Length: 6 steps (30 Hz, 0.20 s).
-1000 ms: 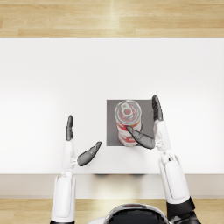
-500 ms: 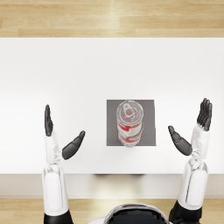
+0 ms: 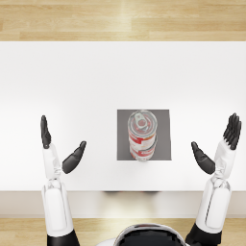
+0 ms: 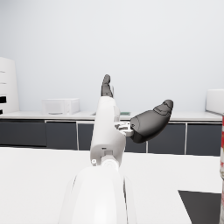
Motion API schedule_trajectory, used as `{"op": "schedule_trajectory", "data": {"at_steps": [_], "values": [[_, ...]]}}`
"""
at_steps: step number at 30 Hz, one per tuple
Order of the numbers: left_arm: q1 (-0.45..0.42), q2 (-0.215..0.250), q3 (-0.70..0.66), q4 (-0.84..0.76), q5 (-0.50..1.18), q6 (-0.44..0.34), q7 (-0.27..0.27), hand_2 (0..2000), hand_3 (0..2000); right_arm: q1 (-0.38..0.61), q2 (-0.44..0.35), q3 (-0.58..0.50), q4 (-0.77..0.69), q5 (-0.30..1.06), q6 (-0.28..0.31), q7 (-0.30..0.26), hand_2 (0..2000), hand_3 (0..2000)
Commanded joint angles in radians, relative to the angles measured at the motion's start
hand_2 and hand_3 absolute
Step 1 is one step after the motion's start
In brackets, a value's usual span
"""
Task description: Pick up the red can on the left and place it in the middle, then pick up the red can on the right and place it on top of the can in the middle
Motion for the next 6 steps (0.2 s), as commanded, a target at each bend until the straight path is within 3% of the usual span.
{"op": "schedule_trajectory", "data": {"at_steps": [1, 6], "values": [[0.000, 0.000, 0.000, 0.000, 0.000, 0.000, 0.000, 0, 0, 0.000, 0.000, 0.000, 0.000, 0.000, 0.000, 0.000, 0, 0], [0.000, 0.000, 0.000, 0.000, 0.000, 0.000, 0.000, 0, 0, -0.001, 0.000, 0.000, 0.000, 0.000, 0.000, 0.001, 0, 0]]}}
